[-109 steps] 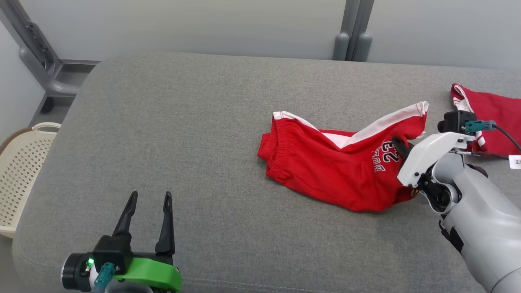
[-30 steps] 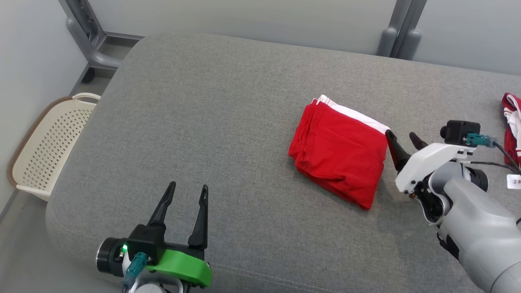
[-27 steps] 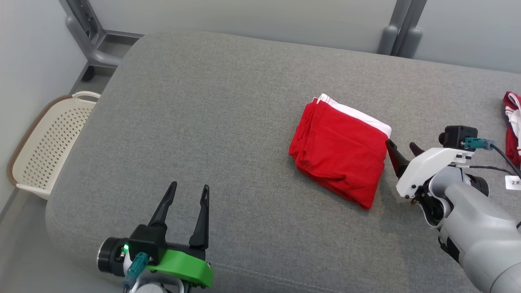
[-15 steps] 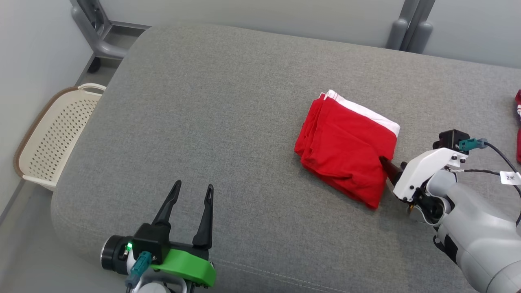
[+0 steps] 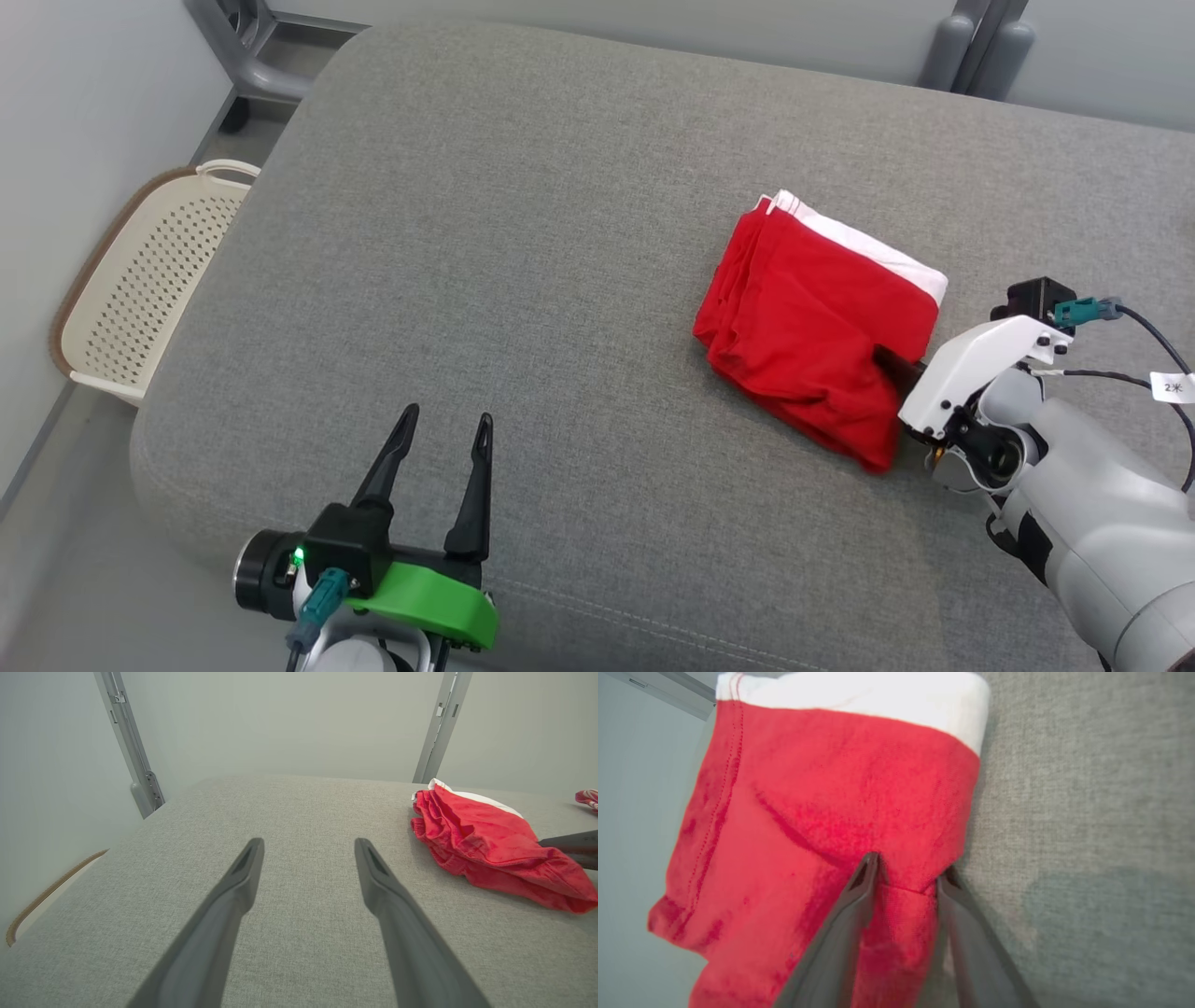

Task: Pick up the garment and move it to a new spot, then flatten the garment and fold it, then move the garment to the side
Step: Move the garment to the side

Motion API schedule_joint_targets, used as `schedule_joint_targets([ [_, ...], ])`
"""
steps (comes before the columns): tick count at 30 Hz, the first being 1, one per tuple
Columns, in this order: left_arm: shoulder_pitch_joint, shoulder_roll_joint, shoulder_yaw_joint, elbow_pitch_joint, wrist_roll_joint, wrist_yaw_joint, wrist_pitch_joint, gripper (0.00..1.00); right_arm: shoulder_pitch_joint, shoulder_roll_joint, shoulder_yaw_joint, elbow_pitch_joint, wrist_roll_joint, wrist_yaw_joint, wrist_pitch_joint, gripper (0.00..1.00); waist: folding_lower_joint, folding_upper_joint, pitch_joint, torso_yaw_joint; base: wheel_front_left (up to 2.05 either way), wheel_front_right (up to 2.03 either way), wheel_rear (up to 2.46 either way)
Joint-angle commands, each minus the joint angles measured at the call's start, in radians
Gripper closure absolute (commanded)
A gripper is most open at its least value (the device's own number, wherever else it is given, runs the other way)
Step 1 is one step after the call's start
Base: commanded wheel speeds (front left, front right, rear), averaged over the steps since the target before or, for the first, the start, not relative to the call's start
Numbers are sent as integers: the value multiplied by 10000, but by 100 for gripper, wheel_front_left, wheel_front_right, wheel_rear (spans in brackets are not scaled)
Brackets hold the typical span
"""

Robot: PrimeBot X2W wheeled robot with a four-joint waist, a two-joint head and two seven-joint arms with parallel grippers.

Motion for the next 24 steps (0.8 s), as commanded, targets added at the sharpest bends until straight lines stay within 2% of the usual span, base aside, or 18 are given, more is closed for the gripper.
schedule_joint_targets([
  [1, -142, 11, 2, -5, -30, 68, -30, 0, -14, -19, 72, -12, 41, 0, -44, 100, 0, -1, 87, -8, 0, 0, 0],
  [12, -226, 11, 145, 43, 88, -11, -30, 0, -489, -520, 991, -834, -670, 0, -599, 100, 0, -1, 151, -750, 0, 0, 0],
  [24, -436, 35, 338, -102, 374, -155, -30, 0, -1752, -2054, 1978, -1477, -1311, 0, -188, 100, 0, -1, 622, -1974, 0, 0, 0],
])
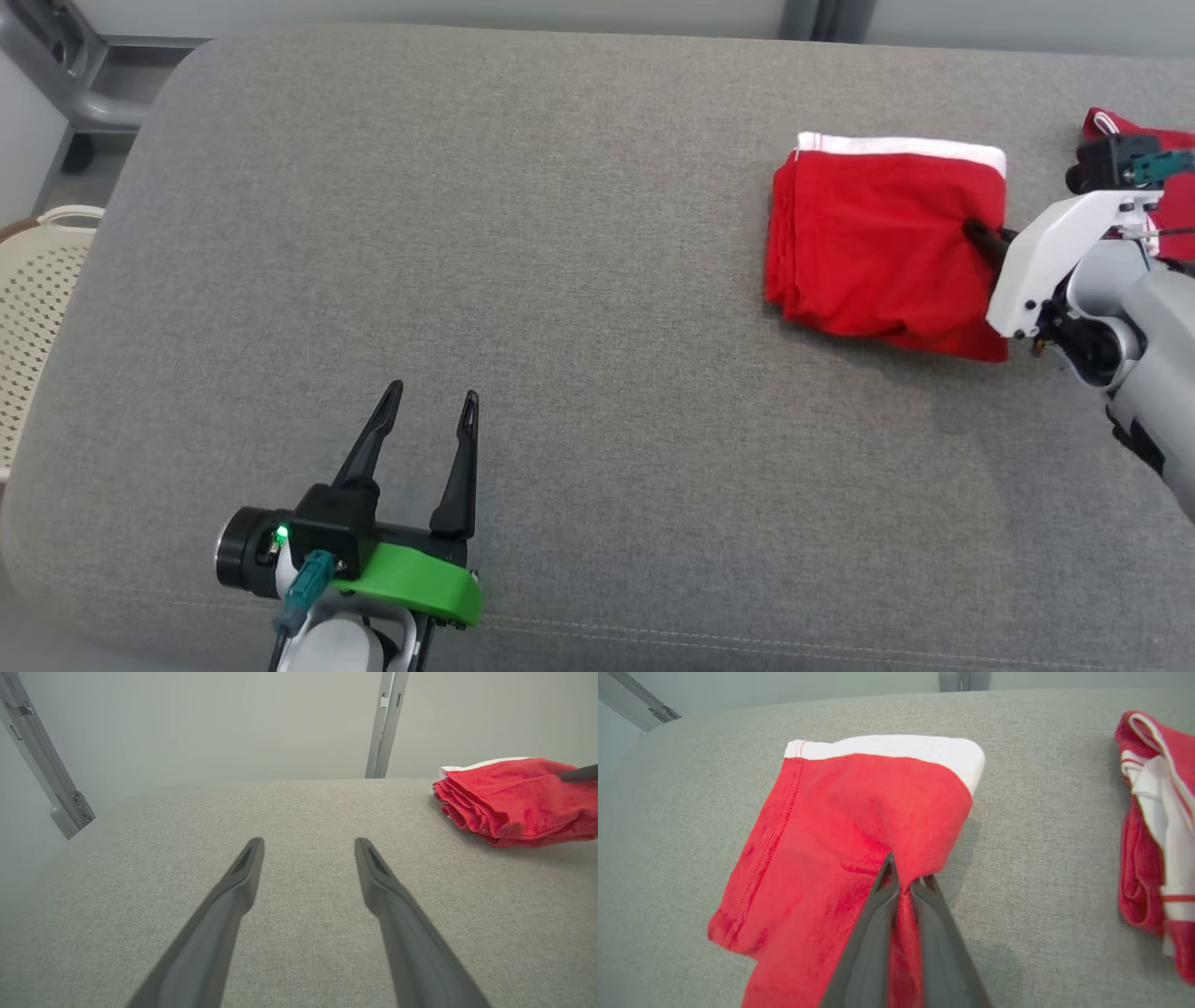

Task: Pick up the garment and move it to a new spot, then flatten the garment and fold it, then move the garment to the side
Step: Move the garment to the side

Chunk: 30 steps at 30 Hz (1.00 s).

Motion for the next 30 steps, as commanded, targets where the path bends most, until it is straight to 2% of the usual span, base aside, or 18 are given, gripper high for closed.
schedule_joint_targets([
  [1, -206, 46, 57, -32, 109, -39, -30, 0, -237, -198, 114, -71, -105, 2, 108, 100, 0, 0, 286, -389, 0, 0, 0],
  [8, -332, 205, 297, -156, 288, -152, -30, 0, -1256, -1204, 664, -368, -360, 0, 755, 100, 0, 0, 712, -912, 0, 0, 0],
  [17, -539, 442, 466, -406, 446, -245, -30, 0, -2378, -2071, 947, -750, -307, 2, 1452, 100, 0, 0, 1229, -1225, 0, 0, 0],
  [23, -599, 583, 590, -593, 520, -236, -30, 0, -2927, -2551, 1102, -1221, -39, 0, 2029, 100, 0, 0, 1543, -1389, 0, 0, 0],
  [30, -634, 789, 678, -826, 617, -200, -30, 0, -3570, -3440, 1298, -2150, 441, 0, 2741, 100, 0, 0, 1899, -1626, 0, 0, 0],
])
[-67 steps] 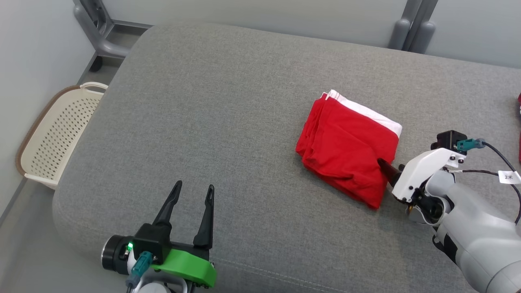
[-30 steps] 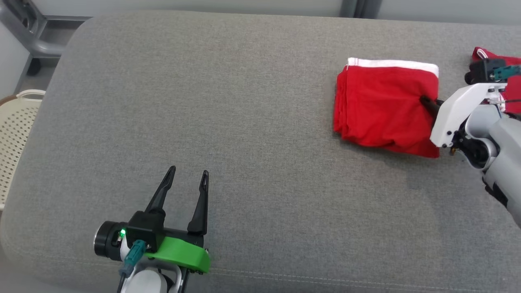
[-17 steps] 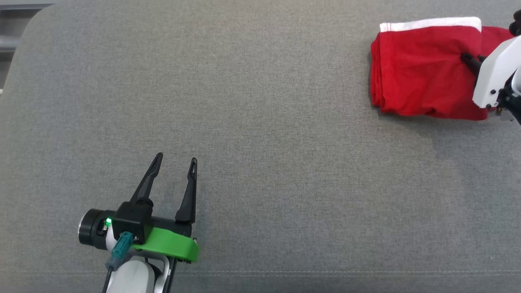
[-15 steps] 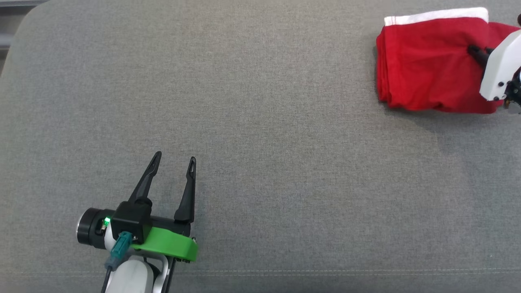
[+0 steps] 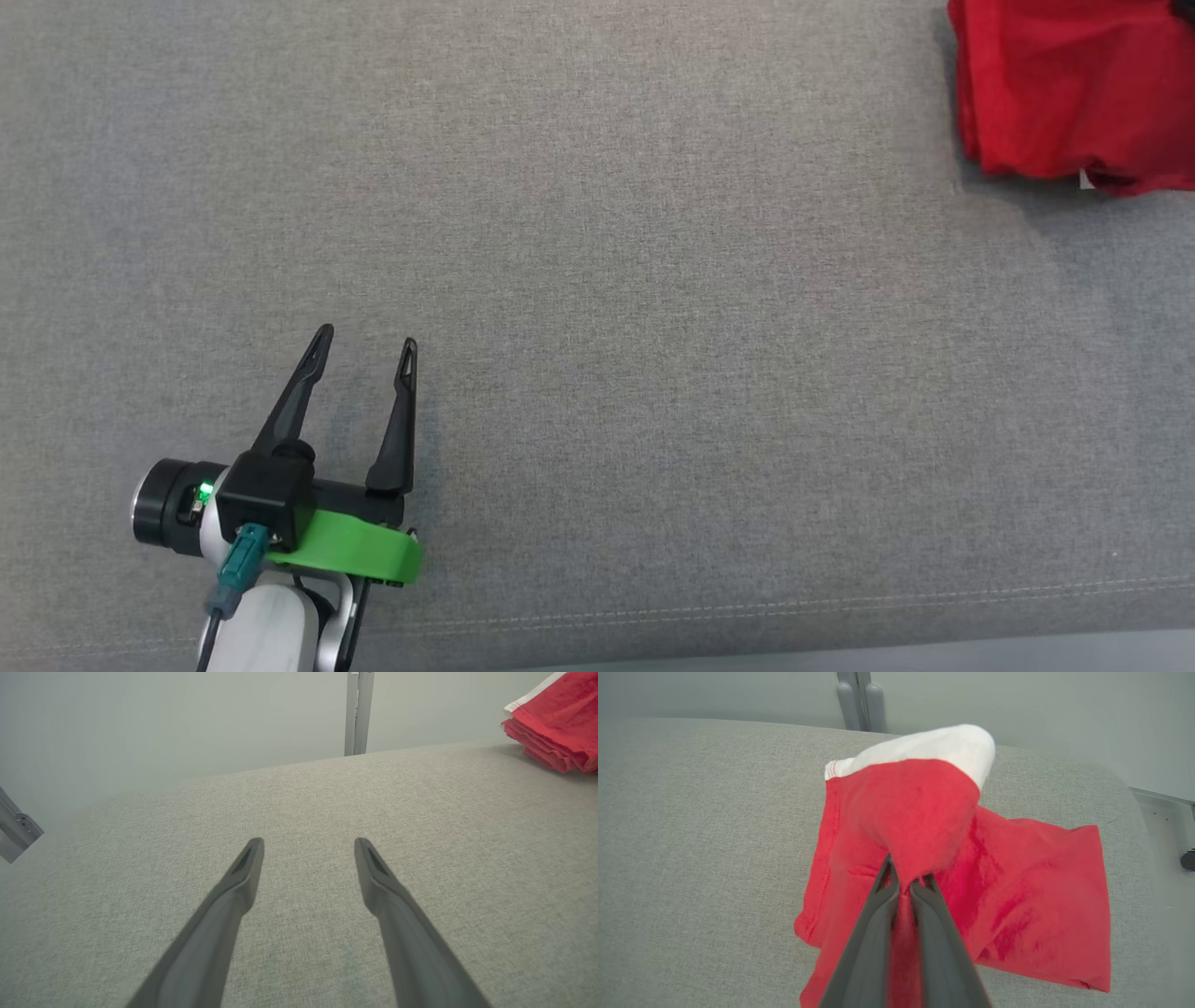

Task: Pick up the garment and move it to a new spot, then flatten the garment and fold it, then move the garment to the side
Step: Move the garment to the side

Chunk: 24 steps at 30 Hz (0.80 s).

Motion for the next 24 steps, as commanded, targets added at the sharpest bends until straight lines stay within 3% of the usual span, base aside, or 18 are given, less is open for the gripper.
schedule_joint_targets([
  [1, -174, 84, 12, -49, 71, 27, -30, 0, -170, -133, 38, -85, 110, -2, 39, 100, -1, -1, 112, -122, 0, 0, 0],
  [9, -304, 163, -31, -157, 112, -1, -30, 0, -972, -594, 664, -49, -483, -2, 232, 100, -1, -1, 360, -229, 0, 0, 0],
  [24, -320, 379, -1, -479, 72, 76, -30, 0, -2242, -1050, 1933, 1103, -1688, -3, -181, 100, -1, -1, 1038, 294, 0, 0, 0],
])
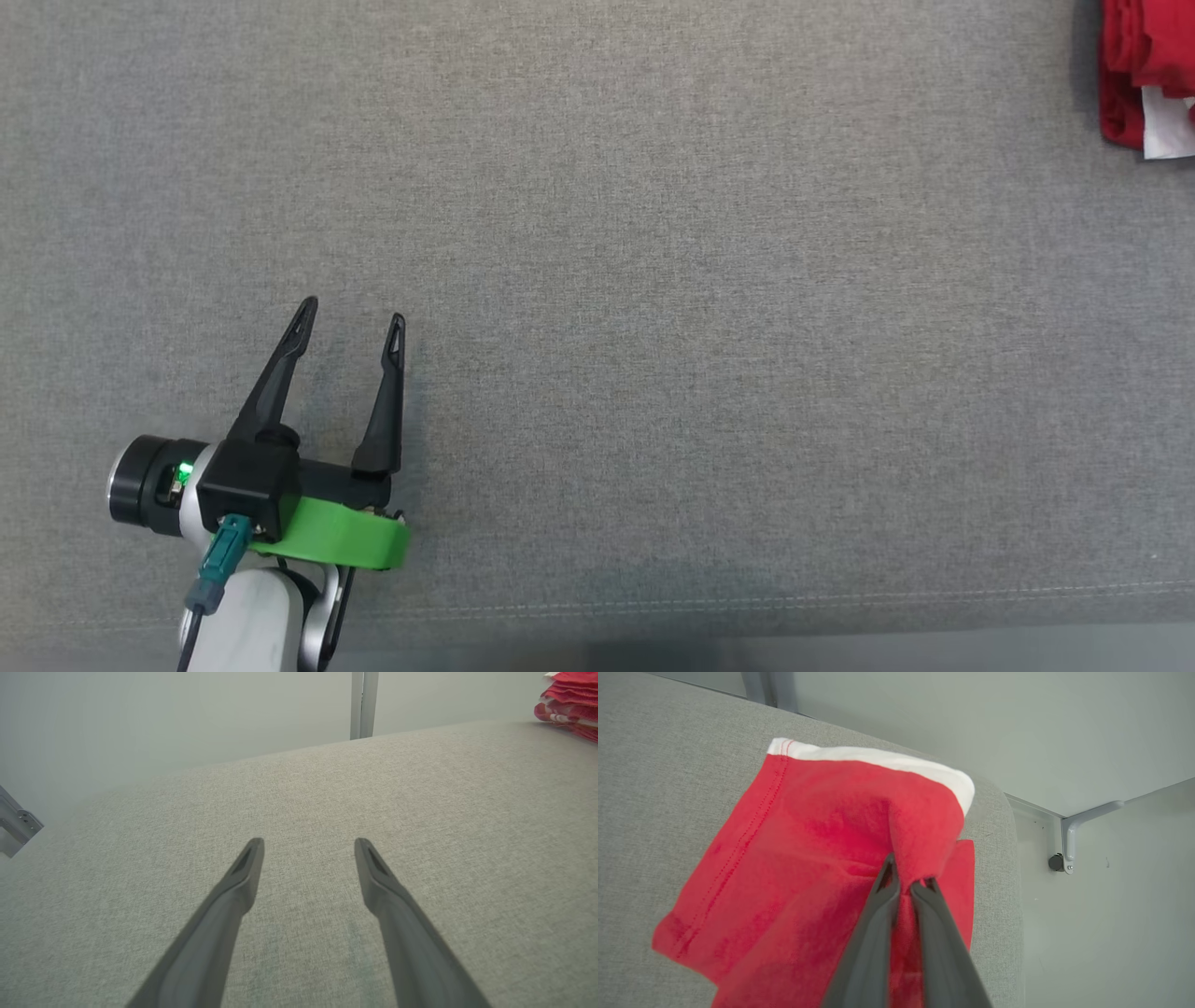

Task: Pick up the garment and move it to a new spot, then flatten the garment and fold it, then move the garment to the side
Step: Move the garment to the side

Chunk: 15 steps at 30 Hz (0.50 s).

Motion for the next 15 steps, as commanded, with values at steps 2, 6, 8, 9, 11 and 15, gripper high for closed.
schedule_joint_targets([
  [2, -87, 121, 44, -90, 6, 55, -30, 0, -156, -49, 250, 287, -206, -5, -143, 100, -1, -1, 184, 146, 0, 0, 0],
  [6, -61, 148, 60, -162, -27, 67, -30, 0, -305, -68, 495, 633, -504, -7, -402, 86, -1, -1, 245, 175, 0, 0, 0],
  [8, -57, 154, 75, -179, -42, 101, -30, 0, -346, 12, 593, 782, -691, -7, -597, 0, -1, -1, 252, 165, 0, 0, 0],
  [9, -57, 154, 75, -179, -42, 101, -30, 0, -346, 12, 593, 782, -691, -7, -597, 0, -1, -1, 252, 165, 0, 0, 0],
  [11, -56, 145, 71, -184, -51, 113, -30, 0, -422, 90, 695, 941, -916, -8, -693, 0, -1, -1, 261, 139, 0, 0, 0],
  [15, -67, 139, 61, -126, -78, 151, -30, 0, -474, 179, 857, 1020, -1286, -8, -615, 0, -1, -1, 219, 77, 0, 0, 0],
])
